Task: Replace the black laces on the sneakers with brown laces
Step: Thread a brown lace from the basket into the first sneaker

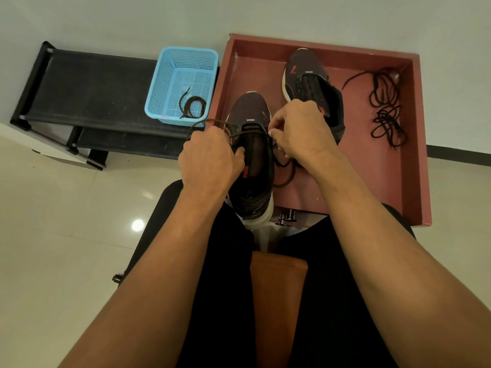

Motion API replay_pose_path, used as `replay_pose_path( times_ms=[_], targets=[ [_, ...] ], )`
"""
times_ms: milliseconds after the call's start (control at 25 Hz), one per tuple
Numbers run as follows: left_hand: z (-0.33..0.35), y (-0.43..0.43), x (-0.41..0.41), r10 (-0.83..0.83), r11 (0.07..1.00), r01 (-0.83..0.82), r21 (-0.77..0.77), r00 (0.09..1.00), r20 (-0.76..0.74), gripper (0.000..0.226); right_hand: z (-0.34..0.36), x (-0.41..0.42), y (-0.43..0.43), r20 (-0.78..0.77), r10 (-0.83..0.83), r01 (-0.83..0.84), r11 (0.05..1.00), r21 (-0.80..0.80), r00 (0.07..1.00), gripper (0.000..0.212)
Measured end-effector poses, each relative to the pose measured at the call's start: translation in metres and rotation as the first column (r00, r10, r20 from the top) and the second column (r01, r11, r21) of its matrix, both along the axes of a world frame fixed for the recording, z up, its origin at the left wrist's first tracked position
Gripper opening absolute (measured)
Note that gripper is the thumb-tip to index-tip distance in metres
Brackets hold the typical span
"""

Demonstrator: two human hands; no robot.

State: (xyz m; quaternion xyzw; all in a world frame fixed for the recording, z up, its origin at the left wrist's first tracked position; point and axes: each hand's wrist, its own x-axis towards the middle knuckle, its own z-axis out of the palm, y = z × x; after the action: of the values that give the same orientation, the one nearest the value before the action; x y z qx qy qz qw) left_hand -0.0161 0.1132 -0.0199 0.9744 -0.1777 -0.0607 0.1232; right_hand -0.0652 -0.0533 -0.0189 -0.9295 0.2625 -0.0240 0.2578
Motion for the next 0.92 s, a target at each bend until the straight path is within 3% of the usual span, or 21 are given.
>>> replay_pose_path(
  times_ms=[240, 320, 400, 520, 600, 760, 840, 920],
  targets=[
    [-0.007, -0.001, 0.004, 0.01, 0.998, -0.012, -0.054, 1.0, -0.025, 0.024, 0.005, 0.002, 0.006, -0.098, -0.016, 0.006, 0.994, -0.108, 0.995, 0.007],
    [-0.009, 0.0, 0.006, 0.011, 0.998, -0.013, -0.063, 0.999, -0.034, 0.023, 0.01, -0.003, 0.008, -0.206, -0.009, -0.019, 0.991, -0.135, 0.979, 0.007],
    [-0.011, 0.001, 0.008, 0.008, 0.998, -0.01, -0.06, 0.999, -0.032, 0.025, 0.012, -0.011, 0.011, -0.352, 0.037, -0.096, 0.984, -0.15, 0.935, 0.023],
    [-0.009, 0.001, 0.009, 0.017, 0.998, -0.02, -0.06, 0.998, -0.056, 0.025, 0.01, -0.017, 0.011, -0.494, 0.113, -0.172, 0.982, -0.076, 0.862, 0.02],
    [-0.007, 0.001, 0.008, 0.008, 0.998, -0.013, -0.058, 0.997, -0.08, 0.023, 0.007, -0.016, 0.006, -0.436, 0.072, -0.11, 0.992, -0.062, 0.897, 0.013],
    [-0.005, 0.001, 0.005, -0.01, 0.997, 0.004, -0.073, 0.996, -0.084, 0.028, 0.006, -0.009, 0.002, -0.1, -0.001, -0.002, 0.999, -0.037, 0.995, 0.008],
    [-0.005, 0.0, 0.005, 0.0, 0.997, -0.006, -0.082, 0.997, -0.076, 0.029, 0.006, -0.005, 0.005, -0.042, 0.012, -0.01, 0.999, 0.032, 0.999, 0.008],
    [-0.006, -0.001, 0.005, 0.001, 0.996, -0.008, -0.092, 0.997, -0.072, 0.026, 0.002, 0.001, 0.005, -0.023, 0.006, -0.006, 1.0, -0.006, 1.0, 0.007]
  ],
)
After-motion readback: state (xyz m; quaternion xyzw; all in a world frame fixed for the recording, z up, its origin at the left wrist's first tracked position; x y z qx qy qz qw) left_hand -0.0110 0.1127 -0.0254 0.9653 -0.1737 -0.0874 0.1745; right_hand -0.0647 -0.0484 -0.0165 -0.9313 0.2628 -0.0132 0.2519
